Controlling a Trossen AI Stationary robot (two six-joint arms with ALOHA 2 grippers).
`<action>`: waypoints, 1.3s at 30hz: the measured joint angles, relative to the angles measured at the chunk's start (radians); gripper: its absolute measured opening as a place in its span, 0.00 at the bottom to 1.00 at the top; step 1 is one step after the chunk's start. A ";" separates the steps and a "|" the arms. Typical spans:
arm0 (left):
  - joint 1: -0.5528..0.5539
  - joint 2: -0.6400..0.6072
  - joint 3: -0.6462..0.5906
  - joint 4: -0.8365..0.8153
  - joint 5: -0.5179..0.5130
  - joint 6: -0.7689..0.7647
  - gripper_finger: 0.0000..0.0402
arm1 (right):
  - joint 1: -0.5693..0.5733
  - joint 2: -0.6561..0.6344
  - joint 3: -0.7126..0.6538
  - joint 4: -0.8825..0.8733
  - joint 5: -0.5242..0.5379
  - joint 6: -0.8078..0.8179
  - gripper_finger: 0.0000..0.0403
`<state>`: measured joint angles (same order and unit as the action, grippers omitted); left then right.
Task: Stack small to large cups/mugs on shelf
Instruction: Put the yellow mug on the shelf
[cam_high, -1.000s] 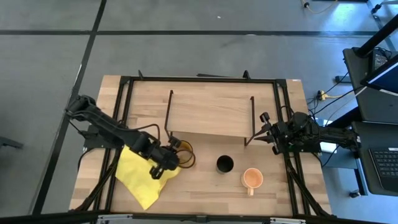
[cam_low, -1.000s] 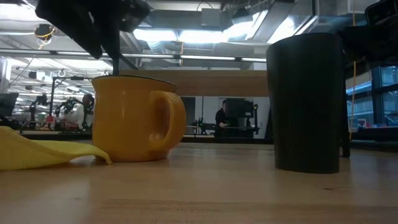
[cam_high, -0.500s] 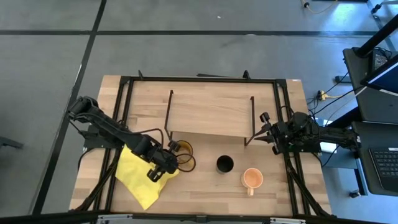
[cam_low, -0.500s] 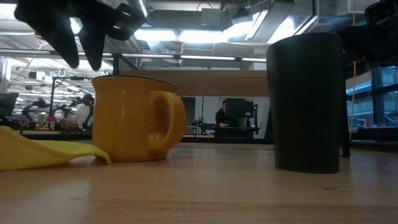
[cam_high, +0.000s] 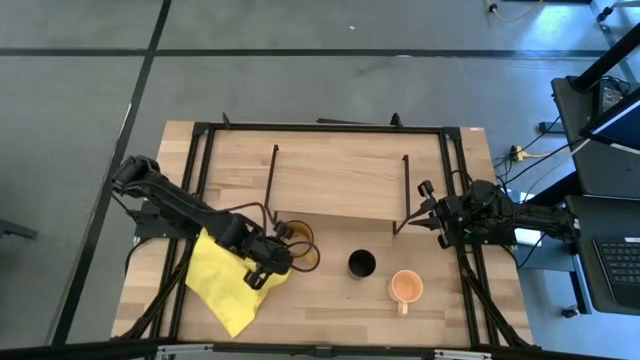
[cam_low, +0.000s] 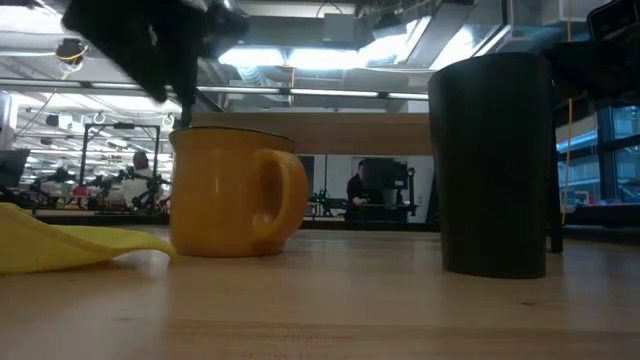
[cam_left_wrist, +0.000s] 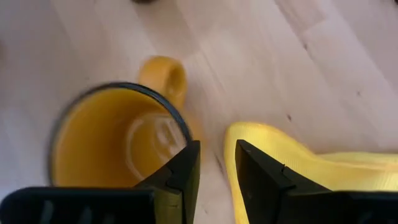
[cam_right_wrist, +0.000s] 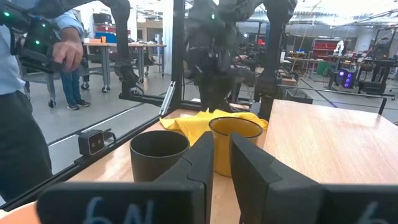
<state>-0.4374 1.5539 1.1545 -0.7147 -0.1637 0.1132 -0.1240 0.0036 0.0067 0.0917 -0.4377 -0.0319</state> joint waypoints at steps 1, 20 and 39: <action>0.001 -0.001 0.008 -0.010 -0.011 0.004 0.24 | 0.000 0.000 0.000 0.000 0.000 0.001 0.13; 0.104 0.013 -0.077 0.050 -0.011 0.084 0.24 | 0.000 0.000 0.000 -0.007 0.000 0.000 0.13; 0.095 0.013 -0.120 0.068 -0.054 0.159 0.18 | 0.000 0.000 0.000 -0.007 0.000 0.001 0.13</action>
<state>-0.3420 1.5665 1.0344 -0.6472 -0.2173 0.2722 -0.1241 0.0036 0.0068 0.0845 -0.4377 -0.0309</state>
